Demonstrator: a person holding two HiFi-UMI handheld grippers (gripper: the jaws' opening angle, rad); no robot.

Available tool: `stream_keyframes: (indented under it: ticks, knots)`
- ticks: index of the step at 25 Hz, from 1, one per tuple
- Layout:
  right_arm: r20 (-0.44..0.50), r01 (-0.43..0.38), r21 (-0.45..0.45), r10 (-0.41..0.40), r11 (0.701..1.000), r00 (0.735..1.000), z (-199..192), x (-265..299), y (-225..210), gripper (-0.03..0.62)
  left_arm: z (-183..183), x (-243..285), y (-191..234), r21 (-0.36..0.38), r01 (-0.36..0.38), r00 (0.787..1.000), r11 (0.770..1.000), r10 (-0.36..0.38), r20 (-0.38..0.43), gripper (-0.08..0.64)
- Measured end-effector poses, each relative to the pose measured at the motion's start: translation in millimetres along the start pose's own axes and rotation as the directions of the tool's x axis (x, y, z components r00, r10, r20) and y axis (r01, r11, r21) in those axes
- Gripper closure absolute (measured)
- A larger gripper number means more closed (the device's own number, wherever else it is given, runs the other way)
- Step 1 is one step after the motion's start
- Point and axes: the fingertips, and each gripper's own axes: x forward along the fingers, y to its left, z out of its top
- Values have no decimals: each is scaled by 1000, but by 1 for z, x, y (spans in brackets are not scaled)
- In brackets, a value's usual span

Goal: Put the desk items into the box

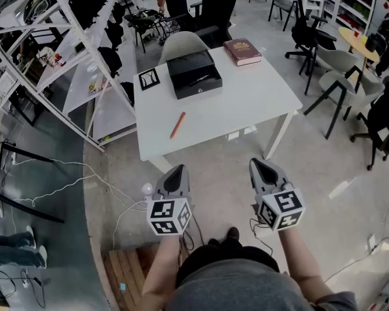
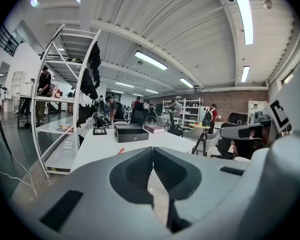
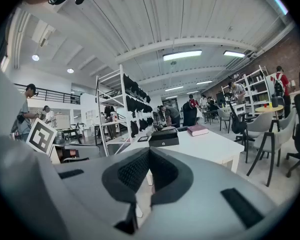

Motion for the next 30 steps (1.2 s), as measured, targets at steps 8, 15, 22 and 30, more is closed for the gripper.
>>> stream_keyframes:
  ticks: [8,15,22,30]
  knots:
    - [4,-6,-13,6,1000,1000,3,-6,-9,588,-1,6,2,-6,-13,1000,1000,13,-13,552]
    - [1,-26,-26,26,999,1000,1,-7,-8,588,4,6,11,12,-47,999,999,47,-5,521]
    - [-22,-33,-28,33,999,999,3,1,-8,588,2,12,22,15,-74,997,997,75,-27,480]
    - [17,-25,7,25,1000,1000,15,27,-21,588,-3,40,43,21,-90,995,996,91,-49,449]
